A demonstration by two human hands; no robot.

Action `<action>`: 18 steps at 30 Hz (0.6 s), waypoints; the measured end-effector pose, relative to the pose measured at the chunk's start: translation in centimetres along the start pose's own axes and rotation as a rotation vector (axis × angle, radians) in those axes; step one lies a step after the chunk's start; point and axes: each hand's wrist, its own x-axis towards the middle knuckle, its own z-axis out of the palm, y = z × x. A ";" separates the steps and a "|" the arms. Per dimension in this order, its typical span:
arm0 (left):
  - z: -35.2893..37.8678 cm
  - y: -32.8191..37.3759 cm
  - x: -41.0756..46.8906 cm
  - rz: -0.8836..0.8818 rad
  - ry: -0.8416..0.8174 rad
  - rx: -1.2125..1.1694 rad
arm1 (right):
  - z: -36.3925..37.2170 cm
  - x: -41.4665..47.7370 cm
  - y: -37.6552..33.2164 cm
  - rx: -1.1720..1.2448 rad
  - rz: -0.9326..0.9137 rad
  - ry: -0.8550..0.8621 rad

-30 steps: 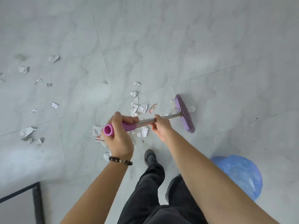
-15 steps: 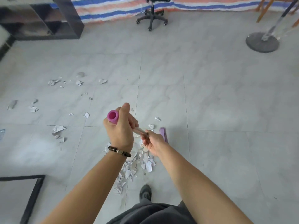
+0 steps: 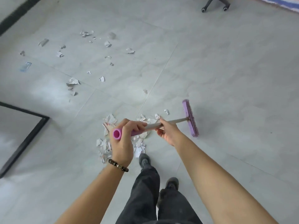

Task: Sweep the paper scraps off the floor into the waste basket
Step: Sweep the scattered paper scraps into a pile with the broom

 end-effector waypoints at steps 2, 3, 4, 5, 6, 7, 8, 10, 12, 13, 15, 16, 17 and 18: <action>-0.7 -1.2 1.0 -0.048 0.083 -0.002 | 1.8 2.1 0.3 -0.058 0.025 -0.008; -1.3 -1.6 1.5 -0.068 0.129 -0.010 | 3.2 2.9 0.7 -0.082 0.039 -0.021; -1.9 -1.7 2.1 -0.077 0.178 -0.022 | 4.9 3.4 1.1 -0.104 0.055 -0.041; -2.7 -1.6 2.7 -0.074 0.226 -0.043 | 6.7 3.6 1.9 -0.122 0.074 -0.061; -3.6 -1.2 3.3 -0.057 0.277 -0.066 | 8.6 3.5 2.6 -0.139 0.095 -0.087; -4.6 -0.5 4.0 -0.030 0.333 -0.087 | 10.7 3.3 3.3 -0.154 0.118 -0.128; -5.5 0.3 4.8 -0.002 0.387 -0.104 | 12.6 2.8 3.7 -0.158 0.135 -0.174; -7.3 2.4 6.5 0.036 0.475 -0.151 | 16.3 1.5 3.6 -0.144 0.162 -0.258; -8.4 4.7 8.4 0.067 0.533 -0.189 | 19.3 0.0 2.3 -0.131 0.173 -0.314; -8.7 5.9 9.4 0.091 0.550 -0.197 | 20.6 -0.6 1.5 -0.118 0.171 -0.343; -8.7 8.0 11.2 0.138 0.561 -0.200 | 22.3 -1.7 -0.4 -0.109 0.159 -0.387; -8.5 8.9 11.9 0.158 0.551 -0.198 | 22.8 -2.1 -1.5 -0.104 0.150 -0.397; -8.4 9.5 12.6 0.174 0.535 -0.198 | 23.1 -2.4 -2.6 -0.094 0.140 -0.409; -8.1 9.9 13.4 0.187 0.517 -0.202 | 23.2 -2.4 -3.9 -0.097 0.127 -0.410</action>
